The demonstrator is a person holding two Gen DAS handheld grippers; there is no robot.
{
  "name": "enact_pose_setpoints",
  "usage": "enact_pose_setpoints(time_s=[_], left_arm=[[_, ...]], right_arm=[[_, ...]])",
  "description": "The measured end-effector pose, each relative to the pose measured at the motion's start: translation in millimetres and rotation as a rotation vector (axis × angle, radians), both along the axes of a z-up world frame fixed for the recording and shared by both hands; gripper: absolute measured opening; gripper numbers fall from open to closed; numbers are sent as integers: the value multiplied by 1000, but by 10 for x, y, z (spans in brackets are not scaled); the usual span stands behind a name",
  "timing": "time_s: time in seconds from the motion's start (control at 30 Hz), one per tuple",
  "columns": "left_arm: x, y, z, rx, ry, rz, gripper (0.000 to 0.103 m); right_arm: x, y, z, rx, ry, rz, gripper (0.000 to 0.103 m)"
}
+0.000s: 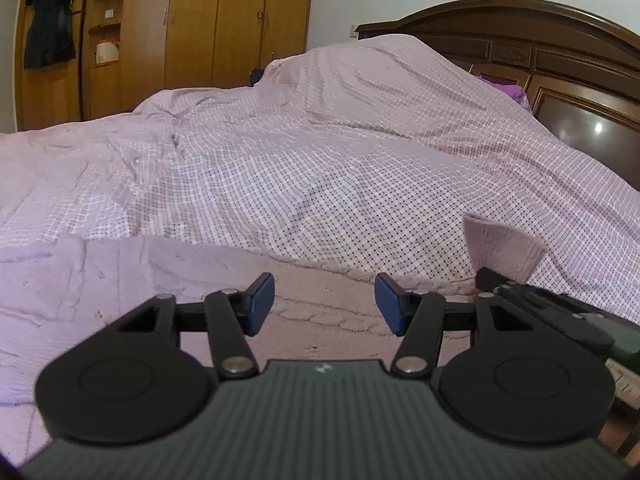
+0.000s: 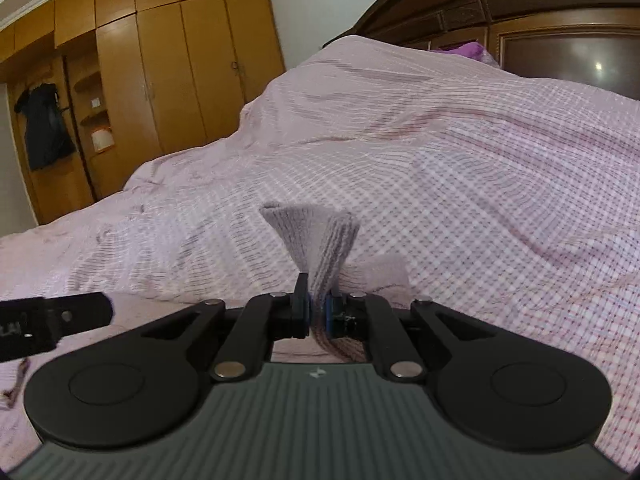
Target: Fold small clothes
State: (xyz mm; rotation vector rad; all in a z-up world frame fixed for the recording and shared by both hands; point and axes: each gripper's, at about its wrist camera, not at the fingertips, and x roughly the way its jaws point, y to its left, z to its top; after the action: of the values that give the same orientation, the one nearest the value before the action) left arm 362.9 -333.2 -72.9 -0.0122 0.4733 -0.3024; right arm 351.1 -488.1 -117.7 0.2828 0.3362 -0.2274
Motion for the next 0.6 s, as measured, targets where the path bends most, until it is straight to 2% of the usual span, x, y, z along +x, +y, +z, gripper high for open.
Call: enact_pose_setpoints(time_s=[0.4,0.6], left_arm=[[-142,169,185,56,-47,0,58],[-157,329,232,99,-47,32,57]], right_arm=[[-39,340,156,34,16,53,7],[11,674,239,-17,39,106,7]])
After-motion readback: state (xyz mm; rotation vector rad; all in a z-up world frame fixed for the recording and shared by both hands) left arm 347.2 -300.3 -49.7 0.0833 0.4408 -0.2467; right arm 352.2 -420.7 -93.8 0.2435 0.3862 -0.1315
